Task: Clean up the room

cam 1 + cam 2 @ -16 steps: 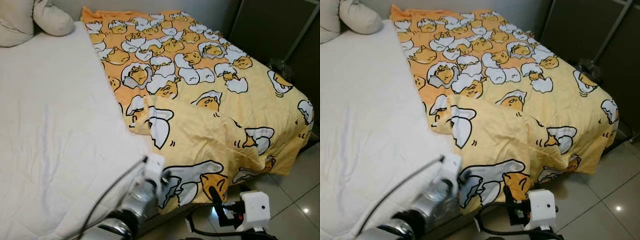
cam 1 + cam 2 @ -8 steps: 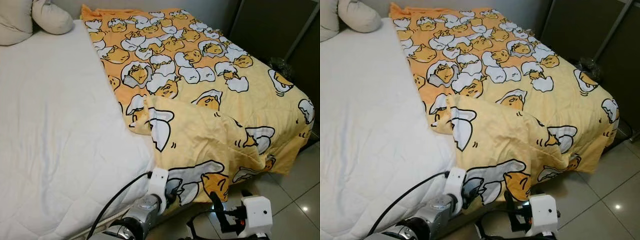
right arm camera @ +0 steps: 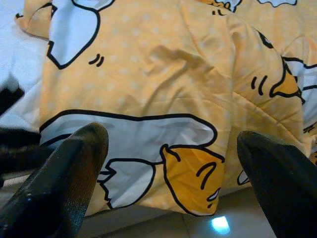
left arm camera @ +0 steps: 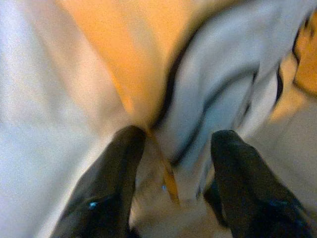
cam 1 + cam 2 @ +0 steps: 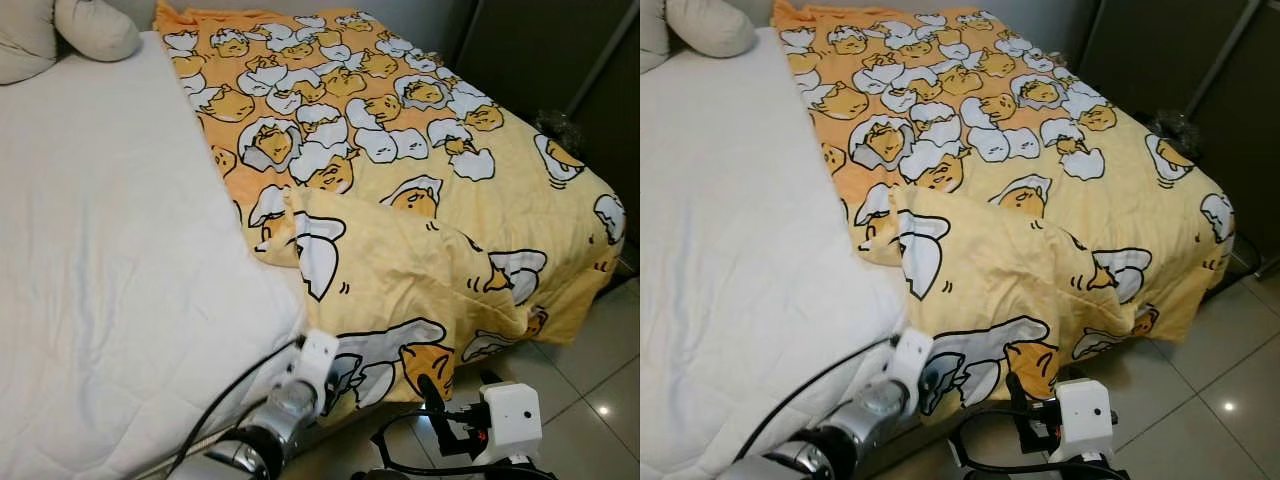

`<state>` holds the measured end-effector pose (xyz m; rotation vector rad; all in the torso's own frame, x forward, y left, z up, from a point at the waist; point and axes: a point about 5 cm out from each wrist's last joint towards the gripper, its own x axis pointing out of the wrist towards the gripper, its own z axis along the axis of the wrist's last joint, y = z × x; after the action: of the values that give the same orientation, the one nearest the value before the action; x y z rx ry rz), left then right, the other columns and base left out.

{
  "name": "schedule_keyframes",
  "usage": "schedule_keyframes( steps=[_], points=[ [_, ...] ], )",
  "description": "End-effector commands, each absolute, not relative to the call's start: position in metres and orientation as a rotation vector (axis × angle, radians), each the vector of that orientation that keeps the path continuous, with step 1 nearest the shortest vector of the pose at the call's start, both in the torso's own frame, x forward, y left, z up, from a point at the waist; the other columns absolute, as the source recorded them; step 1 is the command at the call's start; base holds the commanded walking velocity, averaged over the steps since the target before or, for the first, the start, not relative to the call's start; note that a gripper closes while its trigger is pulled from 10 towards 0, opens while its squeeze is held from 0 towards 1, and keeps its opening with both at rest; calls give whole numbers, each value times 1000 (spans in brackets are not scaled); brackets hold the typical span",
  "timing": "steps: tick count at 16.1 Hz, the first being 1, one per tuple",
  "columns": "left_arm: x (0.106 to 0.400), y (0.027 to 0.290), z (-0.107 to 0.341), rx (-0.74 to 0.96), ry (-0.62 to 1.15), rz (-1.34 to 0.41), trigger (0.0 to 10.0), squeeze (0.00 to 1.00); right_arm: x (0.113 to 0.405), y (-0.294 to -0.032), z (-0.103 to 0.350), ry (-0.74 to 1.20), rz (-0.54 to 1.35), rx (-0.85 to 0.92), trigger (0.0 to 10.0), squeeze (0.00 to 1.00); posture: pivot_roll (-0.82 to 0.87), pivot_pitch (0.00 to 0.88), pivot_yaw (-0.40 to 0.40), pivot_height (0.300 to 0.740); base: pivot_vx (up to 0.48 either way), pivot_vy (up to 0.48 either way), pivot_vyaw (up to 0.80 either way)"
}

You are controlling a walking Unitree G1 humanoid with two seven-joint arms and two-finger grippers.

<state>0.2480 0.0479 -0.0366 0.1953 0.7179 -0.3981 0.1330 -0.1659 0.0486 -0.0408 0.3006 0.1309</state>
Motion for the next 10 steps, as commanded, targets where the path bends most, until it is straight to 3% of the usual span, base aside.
schedule_keyframes(
  steps=[1,2,4,5,8,10],
  points=[
    [270,43,-13,170,538,-397,10000,0,134,-165,54,281,136,-52,10000,0,-198,65,-22,740,0,0,0],
    [278,42,0,145,415,-417,10000,1000,134,-164,55,273,135,-46,10000,0,-198,68,-19,740,0,0,0],
    [280,53,33,8,179,-439,10000,1000,128,-165,53,288,127,-27,10000,0,-171,73,-18,740,0,0,0],
    [278,56,33,-7,186,-425,10000,1000,127,-164,52,292,129,-25,10000,0,-171,73,-18,740,0,0,0],
    [272,83,-12,-2,465,-243,10000,1000,130,-159,47,307,164,-17,10000,0,-142,84,-44,740,0,0,0],
    [277,84,-12,11,508,-211,10000,1000,133,-161,49,305,179,-26,10000,0,-154,92,-60,740,0,0,0]
  ],
)
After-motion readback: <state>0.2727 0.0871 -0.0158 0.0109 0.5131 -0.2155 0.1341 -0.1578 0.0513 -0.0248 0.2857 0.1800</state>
